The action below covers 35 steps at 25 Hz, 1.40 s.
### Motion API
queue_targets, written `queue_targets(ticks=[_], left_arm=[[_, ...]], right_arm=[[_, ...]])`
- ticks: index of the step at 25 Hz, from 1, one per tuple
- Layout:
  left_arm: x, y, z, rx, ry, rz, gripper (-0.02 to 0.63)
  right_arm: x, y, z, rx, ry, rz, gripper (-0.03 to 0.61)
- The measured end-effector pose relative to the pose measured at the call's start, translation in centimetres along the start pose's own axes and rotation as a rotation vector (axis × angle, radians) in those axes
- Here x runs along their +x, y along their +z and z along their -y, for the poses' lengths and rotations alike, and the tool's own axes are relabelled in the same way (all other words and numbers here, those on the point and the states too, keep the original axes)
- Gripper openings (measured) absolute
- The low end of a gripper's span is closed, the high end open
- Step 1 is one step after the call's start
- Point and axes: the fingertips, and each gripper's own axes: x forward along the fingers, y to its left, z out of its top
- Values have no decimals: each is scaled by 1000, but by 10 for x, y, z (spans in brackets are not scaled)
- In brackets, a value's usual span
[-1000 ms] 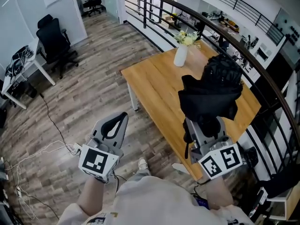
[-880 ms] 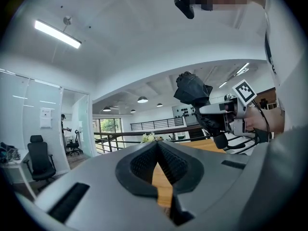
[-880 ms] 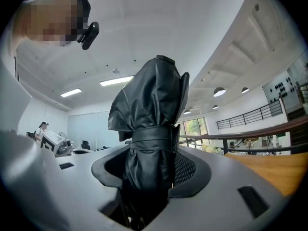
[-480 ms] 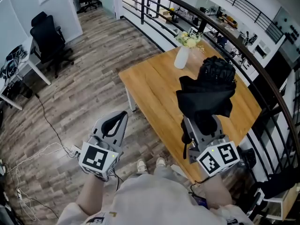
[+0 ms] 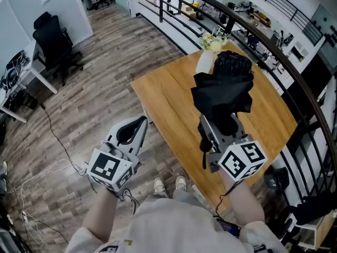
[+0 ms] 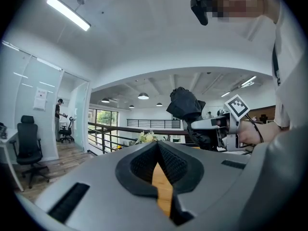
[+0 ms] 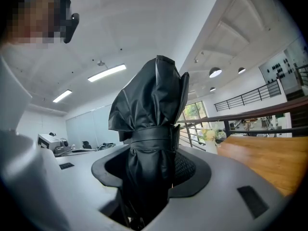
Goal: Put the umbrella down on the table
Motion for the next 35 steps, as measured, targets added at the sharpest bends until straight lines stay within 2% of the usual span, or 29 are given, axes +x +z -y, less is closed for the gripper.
queue_targets(ticks=[3,7,15,20,27,31,35], left_arm=[[23,1,-11,50,17,-11,15],[48,-11,-23,58,35,-33,15],[84,-76,-48,-34,62,-148,15],[101,-135,-62,-92,65,-252,15],[106,-227,-67,-251,62,-428,15],[102,-256,-59,-297,49,-472,15],[99,-277,-53,-338,48,-507,15]], right_arm=[[27,-6,12,22,7,-22,249],[59,-23,31,20,-1,-85,249],[115,-91,63,61,-19,-242,249],[152,-161,90,105,-49,-366,249],[173,-277,117,215,-110,-587,247],[172,-338,134,245,-166,-710,247],[169,-382,144,260,-193,-793,247]])
